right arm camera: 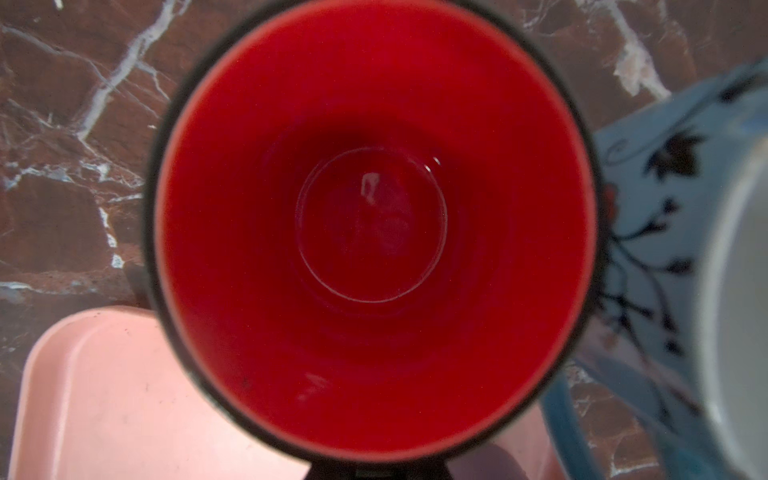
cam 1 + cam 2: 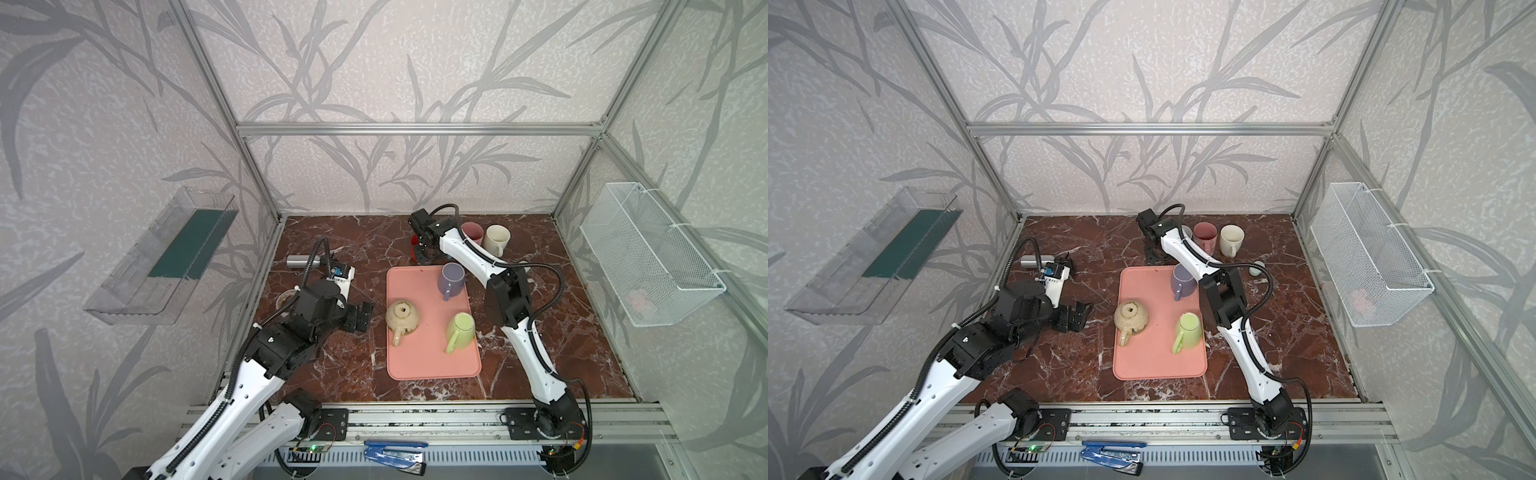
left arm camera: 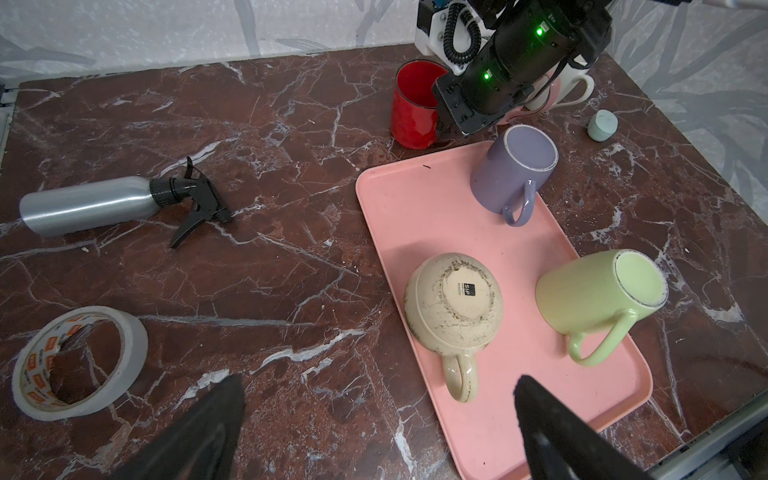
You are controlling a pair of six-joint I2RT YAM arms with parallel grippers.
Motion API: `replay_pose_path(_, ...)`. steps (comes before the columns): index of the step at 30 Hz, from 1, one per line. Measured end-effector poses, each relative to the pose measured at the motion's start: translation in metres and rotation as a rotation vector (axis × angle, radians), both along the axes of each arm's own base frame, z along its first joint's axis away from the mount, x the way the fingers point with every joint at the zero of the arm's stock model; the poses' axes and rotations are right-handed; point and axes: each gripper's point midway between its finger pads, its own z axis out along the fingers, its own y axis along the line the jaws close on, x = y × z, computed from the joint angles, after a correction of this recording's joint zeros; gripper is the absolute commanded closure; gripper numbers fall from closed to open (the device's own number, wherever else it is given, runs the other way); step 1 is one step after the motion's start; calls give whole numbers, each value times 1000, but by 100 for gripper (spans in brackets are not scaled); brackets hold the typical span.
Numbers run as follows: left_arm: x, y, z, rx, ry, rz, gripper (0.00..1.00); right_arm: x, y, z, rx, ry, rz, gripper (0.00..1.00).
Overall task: Turn the mug right side up
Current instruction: 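Open the right gripper and release the red mug beside the blue mug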
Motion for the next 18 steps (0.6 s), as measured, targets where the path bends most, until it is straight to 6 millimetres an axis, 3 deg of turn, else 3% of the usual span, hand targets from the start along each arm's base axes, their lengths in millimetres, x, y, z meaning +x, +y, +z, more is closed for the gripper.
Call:
replay_pose_path(8,0,0,0,0,0,-1,1,2,2,4,9,-10,2,61)
replay_pose_path(14,0,-3,-3,3,11,-12,1,2,2,7,10,-14,7,56)
replay_pose_path(18,1,-5,-7,10,29,-21,1,-4,0,20,20,-28,18,55)
